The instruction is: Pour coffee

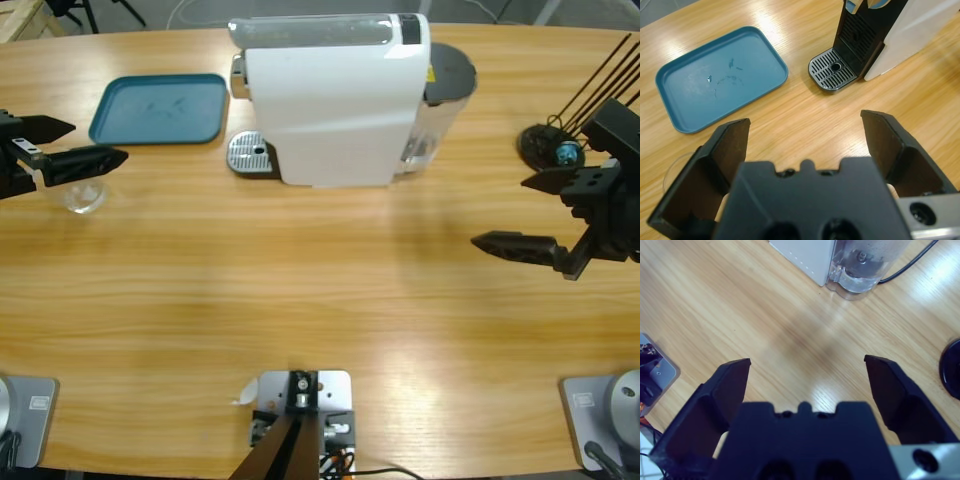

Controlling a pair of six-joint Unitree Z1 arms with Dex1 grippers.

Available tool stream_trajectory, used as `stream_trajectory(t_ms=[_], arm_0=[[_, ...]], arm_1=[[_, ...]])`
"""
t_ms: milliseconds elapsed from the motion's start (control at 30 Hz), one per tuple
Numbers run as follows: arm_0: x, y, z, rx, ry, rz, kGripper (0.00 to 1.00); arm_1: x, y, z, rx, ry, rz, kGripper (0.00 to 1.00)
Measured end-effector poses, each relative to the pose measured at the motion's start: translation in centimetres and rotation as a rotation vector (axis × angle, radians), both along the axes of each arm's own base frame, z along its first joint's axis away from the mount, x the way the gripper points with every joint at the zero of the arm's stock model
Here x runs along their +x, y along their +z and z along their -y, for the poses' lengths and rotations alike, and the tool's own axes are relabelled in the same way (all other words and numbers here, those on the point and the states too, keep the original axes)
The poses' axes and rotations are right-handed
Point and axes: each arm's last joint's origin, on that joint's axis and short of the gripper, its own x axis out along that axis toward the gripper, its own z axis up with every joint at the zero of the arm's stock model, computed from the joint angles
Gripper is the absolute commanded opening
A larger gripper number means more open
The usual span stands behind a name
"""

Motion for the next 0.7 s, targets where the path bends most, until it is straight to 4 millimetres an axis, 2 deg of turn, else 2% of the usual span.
stream_trajectory(t_ms=[300, 533, 567, 633, 700], arm_0=[[-0.1, 0.0, 0.0, -0.007, -0.011, -0.004, 0.964], [-1.4, 0.4, -0.6, -0.046, -0.023, -0.072, 0.954], [-1.4, 0.6, -0.7, -0.049, -0.026, -0.073, 0.923], [-1.4, 1.5, -0.5, -0.074, -0.05, -0.073, 0.757], [-0.9, 3.7, 0.0, -0.164, -0.087, -0.084, 0.774]], arm_1=[[0.0, 0.0, 0.0, 0.0, 0.0, 0.0, 0.996], [-0.1, 0.0, -0.1, 0.012, 0.015, -0.011, 1.0], [-0.1, 0.0, -0.1, 0.014, 0.017, -0.013, 1.0], [-0.2, 0.0, -0.1, 0.016, 0.022, -0.026, 1.0], [-0.2, 0.0, -0.1, 0.017, 0.022, -0.037, 0.996]])
